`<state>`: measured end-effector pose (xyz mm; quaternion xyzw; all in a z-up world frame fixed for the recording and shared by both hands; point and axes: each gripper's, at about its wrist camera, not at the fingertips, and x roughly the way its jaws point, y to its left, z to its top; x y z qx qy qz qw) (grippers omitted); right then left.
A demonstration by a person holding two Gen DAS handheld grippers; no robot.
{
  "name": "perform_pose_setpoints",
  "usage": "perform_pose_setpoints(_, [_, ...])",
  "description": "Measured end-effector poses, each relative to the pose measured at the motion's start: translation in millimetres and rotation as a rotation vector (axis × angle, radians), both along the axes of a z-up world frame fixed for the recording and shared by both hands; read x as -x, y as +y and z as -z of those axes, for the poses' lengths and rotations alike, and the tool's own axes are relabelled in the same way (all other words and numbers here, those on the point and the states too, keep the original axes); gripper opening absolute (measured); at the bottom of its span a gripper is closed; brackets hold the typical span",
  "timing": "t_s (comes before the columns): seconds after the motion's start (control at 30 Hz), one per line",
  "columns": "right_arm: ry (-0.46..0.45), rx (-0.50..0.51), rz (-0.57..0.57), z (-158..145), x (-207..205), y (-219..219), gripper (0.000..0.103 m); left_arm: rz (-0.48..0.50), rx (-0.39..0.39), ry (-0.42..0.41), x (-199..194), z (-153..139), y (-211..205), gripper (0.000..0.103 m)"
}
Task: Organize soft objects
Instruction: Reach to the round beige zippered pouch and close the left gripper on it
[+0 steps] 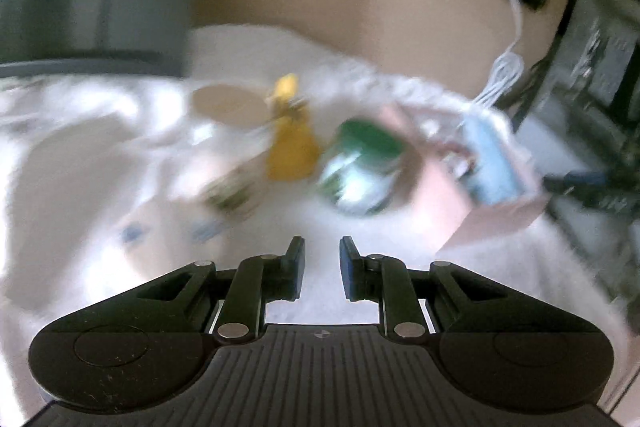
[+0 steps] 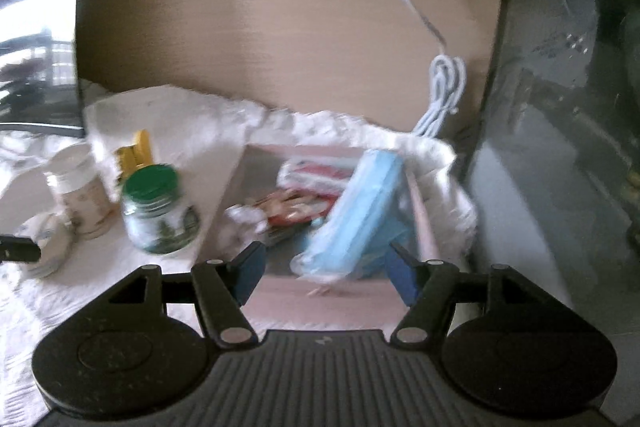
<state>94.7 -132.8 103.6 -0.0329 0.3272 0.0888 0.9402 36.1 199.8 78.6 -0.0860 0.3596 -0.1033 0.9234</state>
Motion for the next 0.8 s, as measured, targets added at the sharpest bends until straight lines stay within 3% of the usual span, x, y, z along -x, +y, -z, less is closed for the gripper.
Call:
perform_pose_setpoints(0.13, [0.021,-0.016,-0.06,4.5,15.1,27.7,0.067,-0.123,-0.014,0.029,21.7,14.0,44.5,0.021])
perform_pose_setpoints(0.23, [0.036,0.008,-0.12,10.7,24.9,54.0,0.067,-0.247,0.043,0.033,25.8,18.0,82.5,0.021])
perform_pose_setpoints(0.3, [0.042,0.03,-0.158,14.6,31.4,70.2,0.067,-0.28,0.095,0.034,21.0,17.2,100.0,0.021])
perform_pose_setpoints(0.5, [0.08,0.084,-0.25,26.4,50.1,106.3,0.067,-0.22,0.062,0.017,-9.7,14.3,98.0,0.021])
perform_pose_setpoints(0.67, [0.092,0.125,-0.249,32.4,58.8,111.1,0.067,-0.121,-0.099,0.043,-30.1,23.3,59.3,0.021])
perform_pose_setpoints(0.73, [0.099,0.127,-0.237,34.0,61.3,106.9,0.067,-0.093,-0.156,0.032,-31.7,26.6,44.9,0.027])
perform_pose_setpoints(0.8, [0.11,0.125,-0.217,36.5,61.8,100.8,0.067,-0.066,-0.172,0.029,-33.4,28.0,37.0,0.047])
